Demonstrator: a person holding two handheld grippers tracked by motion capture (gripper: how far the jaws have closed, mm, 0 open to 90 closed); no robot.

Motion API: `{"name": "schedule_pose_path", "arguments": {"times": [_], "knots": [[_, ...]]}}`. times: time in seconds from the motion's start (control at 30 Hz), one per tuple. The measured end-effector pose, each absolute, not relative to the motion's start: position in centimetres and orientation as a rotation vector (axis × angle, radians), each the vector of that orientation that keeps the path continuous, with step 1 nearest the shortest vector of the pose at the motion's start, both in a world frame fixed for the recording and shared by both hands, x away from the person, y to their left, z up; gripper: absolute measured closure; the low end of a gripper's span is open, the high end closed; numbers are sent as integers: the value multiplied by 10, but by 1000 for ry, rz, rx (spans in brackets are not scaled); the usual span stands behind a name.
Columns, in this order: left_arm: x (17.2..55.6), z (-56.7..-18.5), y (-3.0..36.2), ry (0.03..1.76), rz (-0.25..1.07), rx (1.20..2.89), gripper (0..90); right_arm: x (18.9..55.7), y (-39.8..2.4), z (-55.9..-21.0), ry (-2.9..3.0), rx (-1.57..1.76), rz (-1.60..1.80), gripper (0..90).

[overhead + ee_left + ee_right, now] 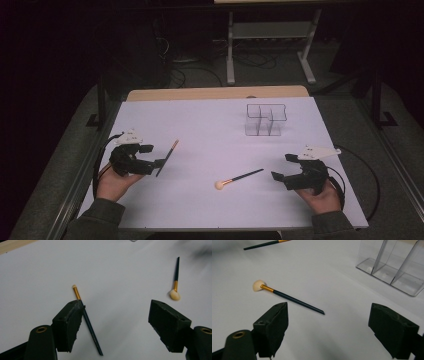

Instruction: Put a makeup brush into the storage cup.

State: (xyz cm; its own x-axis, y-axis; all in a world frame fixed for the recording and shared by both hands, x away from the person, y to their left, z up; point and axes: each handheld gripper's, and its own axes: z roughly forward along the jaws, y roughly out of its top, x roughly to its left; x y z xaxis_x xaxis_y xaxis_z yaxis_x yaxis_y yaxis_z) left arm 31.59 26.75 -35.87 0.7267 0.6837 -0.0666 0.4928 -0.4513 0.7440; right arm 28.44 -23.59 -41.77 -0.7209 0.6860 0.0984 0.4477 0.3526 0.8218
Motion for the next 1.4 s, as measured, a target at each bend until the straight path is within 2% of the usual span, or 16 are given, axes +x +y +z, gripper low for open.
{"name": "schedule_pose_path", "arguments": {"times": [0.77,1.4], "knots": [[370,-372,254,1009,248,2237,325,286,-236,-415,2347,1005,1310,152],[394,-392,242,1129,176,2313,410,285,-234,-413,2349,993,1318,152]]}}
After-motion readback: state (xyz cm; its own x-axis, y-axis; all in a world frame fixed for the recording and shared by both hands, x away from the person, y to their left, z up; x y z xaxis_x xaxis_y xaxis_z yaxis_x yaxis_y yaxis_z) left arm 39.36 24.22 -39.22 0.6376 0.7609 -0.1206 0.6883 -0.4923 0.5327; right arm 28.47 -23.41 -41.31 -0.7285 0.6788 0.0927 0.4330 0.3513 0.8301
